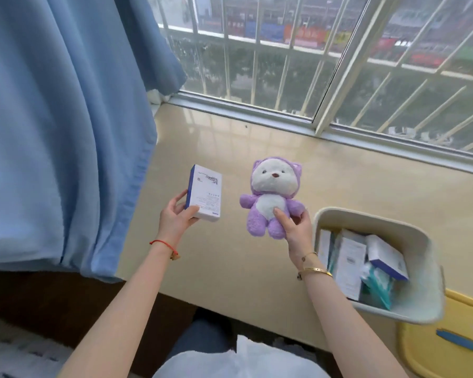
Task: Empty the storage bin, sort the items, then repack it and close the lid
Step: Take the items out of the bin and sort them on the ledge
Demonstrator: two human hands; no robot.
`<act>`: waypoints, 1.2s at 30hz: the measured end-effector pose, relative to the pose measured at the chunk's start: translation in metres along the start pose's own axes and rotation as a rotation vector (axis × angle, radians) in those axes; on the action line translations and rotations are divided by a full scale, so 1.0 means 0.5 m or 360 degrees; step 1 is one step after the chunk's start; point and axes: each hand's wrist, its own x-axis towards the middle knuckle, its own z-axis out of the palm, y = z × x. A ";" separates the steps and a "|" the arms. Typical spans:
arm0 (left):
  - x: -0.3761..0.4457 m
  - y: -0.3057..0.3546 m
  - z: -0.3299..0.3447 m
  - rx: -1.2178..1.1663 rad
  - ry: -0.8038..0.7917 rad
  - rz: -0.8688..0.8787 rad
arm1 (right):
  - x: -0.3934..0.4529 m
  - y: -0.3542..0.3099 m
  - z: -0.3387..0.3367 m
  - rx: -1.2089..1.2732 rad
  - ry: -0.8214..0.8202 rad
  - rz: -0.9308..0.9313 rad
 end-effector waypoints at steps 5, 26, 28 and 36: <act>0.169 0.032 -0.128 0.0050 -0.0037 -0.0083 | 0.067 0.065 0.184 -0.0005 0.0089 0.0079; 0.545 -0.153 -0.251 0.0475 -0.0111 -0.0211 | 0.268 0.334 0.442 -0.0509 0.0233 0.0174; 0.547 -0.155 -0.257 0.0655 -0.0124 -0.0144 | 0.266 0.339 0.442 -0.0624 0.0248 0.0171; 0.491 -0.105 -0.281 0.1310 -0.0006 0.0093 | 0.232 0.299 0.397 -0.1341 0.0269 -0.0113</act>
